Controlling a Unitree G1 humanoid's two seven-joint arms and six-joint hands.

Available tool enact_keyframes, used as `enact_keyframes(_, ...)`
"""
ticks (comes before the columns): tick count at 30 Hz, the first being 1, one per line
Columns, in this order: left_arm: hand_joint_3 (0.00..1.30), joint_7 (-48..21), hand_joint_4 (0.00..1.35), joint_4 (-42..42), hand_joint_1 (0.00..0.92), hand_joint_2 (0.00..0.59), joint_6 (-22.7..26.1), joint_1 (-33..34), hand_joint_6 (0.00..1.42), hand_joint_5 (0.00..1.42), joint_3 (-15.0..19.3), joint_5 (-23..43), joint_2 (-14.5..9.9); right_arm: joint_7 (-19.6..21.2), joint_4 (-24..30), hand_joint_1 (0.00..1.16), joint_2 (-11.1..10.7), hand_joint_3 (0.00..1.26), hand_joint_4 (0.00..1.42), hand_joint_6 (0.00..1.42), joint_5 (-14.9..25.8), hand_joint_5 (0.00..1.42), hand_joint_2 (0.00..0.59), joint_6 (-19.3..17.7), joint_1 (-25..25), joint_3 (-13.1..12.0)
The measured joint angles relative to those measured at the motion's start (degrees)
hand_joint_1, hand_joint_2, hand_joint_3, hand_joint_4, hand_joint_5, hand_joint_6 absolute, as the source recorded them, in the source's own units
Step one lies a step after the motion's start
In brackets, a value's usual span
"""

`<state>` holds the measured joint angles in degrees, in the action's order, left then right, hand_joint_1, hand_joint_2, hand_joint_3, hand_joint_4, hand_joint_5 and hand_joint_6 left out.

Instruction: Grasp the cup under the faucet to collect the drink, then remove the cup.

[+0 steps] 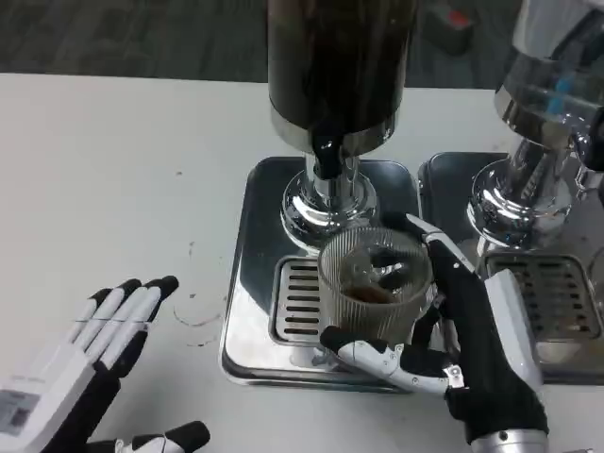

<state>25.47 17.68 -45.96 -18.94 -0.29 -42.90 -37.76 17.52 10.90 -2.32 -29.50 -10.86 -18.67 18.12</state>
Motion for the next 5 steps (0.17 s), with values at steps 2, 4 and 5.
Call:
enact_keyframes(2, 0.0, 0.0, 0.0, 0.0, 0.0, 0.125, 0.0, 0.0, 0.0, 0.0, 0.0, 0.1, 0.0, 0.0, 0.0, 0.96, 0.0, 0.27, 0.57, 1.14, 0.0, 0.81, 0.227, 0.0, 0.0, 0.0)
enact_keyframes(4, 0.0, 0.0, 0.0, 0.0, 0.0, 0.124, 0.0, 0.0, 0.0, 0.0, 0.0, 0.4, 0.0, 0.0, 0.0, 0.96, 0.0, 0.27, 0.57, 1.14, 0.0, 0.81, 0.227, 0.0, 0.0, 0.0)
enact_keyframes(5, 0.0, 0.0, 0.0, 0.0, 0.0, 0.124, 0.0, 0.0, 0.0, 0.0, 0.0, 0.4, 0.0, 0.0, 0.0, 0.96, 0.0, 0.27, 0.57, 1.14, 0.0, 0.81, 0.227, 0.0, 0.0, 0.0)
